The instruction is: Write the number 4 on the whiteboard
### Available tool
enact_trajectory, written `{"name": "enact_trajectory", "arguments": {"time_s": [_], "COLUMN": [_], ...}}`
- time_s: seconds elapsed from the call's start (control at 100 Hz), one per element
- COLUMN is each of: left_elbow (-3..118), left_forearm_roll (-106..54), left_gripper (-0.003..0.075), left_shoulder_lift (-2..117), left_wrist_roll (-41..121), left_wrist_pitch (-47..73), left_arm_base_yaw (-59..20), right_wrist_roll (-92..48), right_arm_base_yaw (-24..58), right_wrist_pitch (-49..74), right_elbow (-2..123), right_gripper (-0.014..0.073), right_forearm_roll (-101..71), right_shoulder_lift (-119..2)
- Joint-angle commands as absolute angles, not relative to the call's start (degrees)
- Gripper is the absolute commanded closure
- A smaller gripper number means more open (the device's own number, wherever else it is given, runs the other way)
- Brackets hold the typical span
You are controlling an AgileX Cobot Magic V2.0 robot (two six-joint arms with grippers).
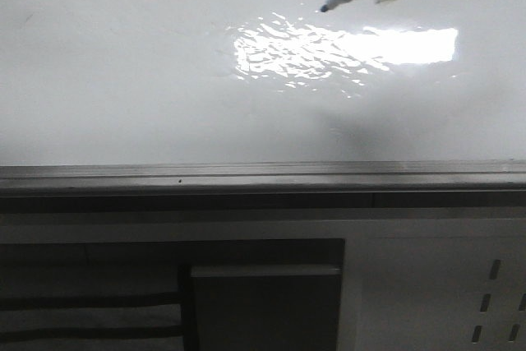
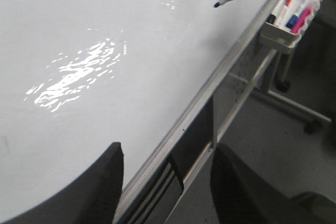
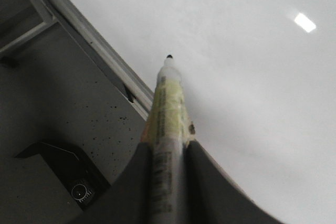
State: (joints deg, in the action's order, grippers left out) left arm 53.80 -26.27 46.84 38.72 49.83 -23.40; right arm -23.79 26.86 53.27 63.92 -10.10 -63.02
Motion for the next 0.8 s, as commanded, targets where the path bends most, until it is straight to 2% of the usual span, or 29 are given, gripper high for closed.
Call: {"name": "enact_trajectory", "arguments": {"time_s": [0.0,0.18,0.44,0.54,0.69,0.79], "left_elbow": [51.0,44.5,43.3,43.3,43.3,43.3], "left_forearm_roll": [-31.8,-36.1,-36.1,-36.1,-36.1,-36.0], "left_gripper": [0.0365,0.0365,0.0365,0.0365,0.0365,0.0365], "left_shoulder_lift": [42.2,38.2,38.6,38.8,38.8,38.8], "left_wrist_roll": [37.8,37.8,37.8,37.8,37.8,37.8], "left_wrist_pitch": [42.6,36.8,36.3,35.3,35.4,35.4], "left_arm_base_yaw": [-20.5,-16.6,-16.5,-16.5,-16.5,-16.5], "right_wrist_roll": [-22.5,-22.5,-22.5,-22.5,-22.5,-23.0], "right_arm_base_yaw": [25.5,25.6,25.6,25.6,25.5,25.5], "right_wrist_pitch": [47.1,45.2,45.7,48.8,61.1,51.3], "right_elbow": [62.2,59.9,63.9,67.8,77.2,73.4], "right_gripper": [0.0648,0.0648,0.0648,0.0648,0.0648,0.0648], "right_forearm_roll": [-10.0,-10.2,-15.6,-15.5,-14.1,-20.3], "right_shoulder_lift": [-60.5,-60.6,-62.7,-65.6,-71.1,-69.3]}}
